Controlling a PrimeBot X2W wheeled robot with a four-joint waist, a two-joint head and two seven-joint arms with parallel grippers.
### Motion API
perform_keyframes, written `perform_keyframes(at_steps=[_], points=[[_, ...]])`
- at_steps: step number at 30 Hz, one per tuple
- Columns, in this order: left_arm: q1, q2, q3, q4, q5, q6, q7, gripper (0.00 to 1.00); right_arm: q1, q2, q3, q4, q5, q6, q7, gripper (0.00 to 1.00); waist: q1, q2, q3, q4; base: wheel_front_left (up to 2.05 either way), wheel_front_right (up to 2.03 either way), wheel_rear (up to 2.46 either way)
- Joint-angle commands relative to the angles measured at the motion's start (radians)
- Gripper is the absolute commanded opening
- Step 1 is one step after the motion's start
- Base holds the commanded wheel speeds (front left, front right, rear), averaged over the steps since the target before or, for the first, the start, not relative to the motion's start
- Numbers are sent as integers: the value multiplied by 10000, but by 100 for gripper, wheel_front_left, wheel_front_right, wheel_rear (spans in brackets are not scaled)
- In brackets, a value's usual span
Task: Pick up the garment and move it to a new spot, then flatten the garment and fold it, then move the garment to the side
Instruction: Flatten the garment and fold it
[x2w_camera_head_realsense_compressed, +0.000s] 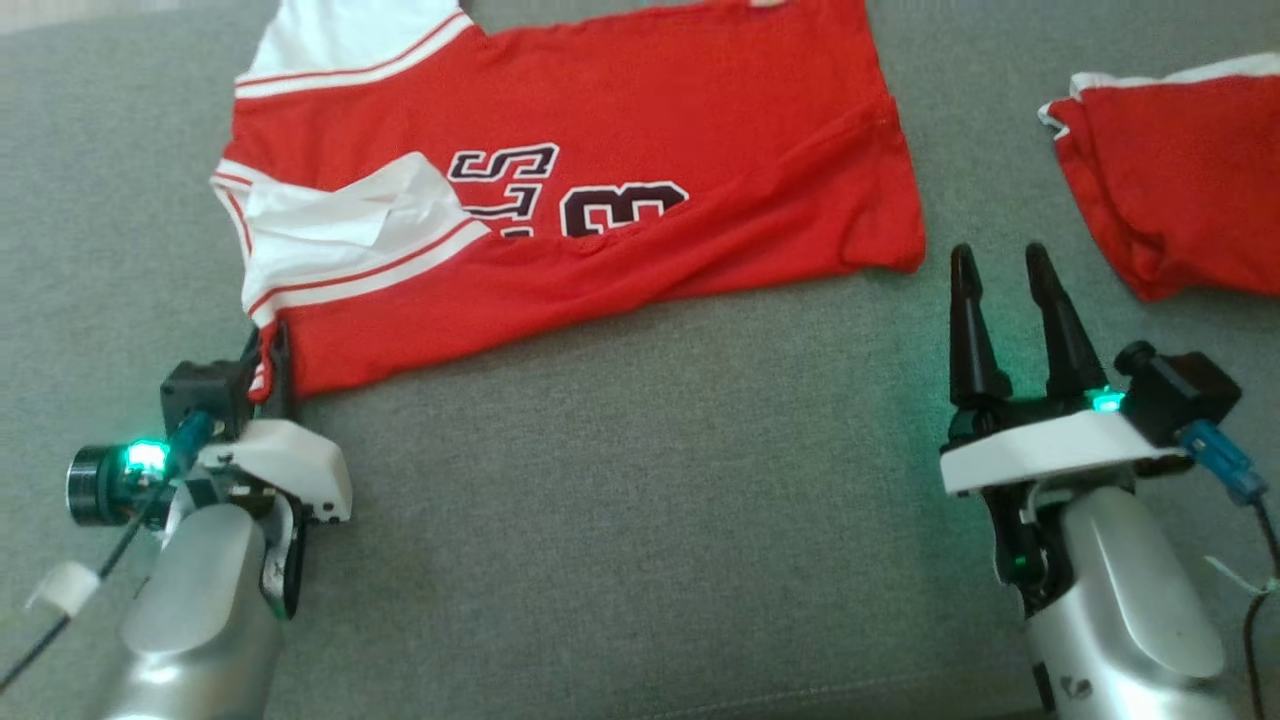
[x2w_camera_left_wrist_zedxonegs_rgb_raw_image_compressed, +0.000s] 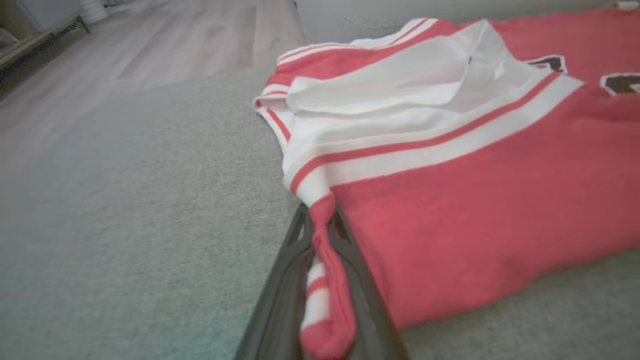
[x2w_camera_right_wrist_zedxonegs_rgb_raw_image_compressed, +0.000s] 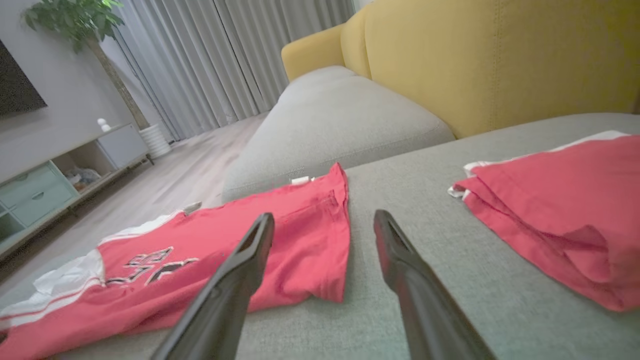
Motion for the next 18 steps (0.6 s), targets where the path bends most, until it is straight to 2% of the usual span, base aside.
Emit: perform_keyframes(at_steps=[1, 5, 11, 18], points=[[-68, 257, 328, -367, -69, 67, -366, 0, -108, 14, 130, 8, -247, -7, -61, 100, -1, 0, -172, 96, 0, 0, 0], [-173, 175, 316, -1094, -35, -38, -1008, 0, -323, 14, -290, 643, -668, -7, 358, 100, -1, 0, -294, 259, 0, 0, 0], [-196, 175, 328, -2238, 159, -48, -1225, 0, -984, 14, -785, 1325, -853, -7, 1236, 100, -1, 0, -266, 397, 0, 0, 0], [-64, 88, 213, -3435, 485, -188, -1251, 0, -2217, 14, -615, 2776, -603, -7, 2289, 100, -1, 0, -111, 673, 0, 0, 0]])
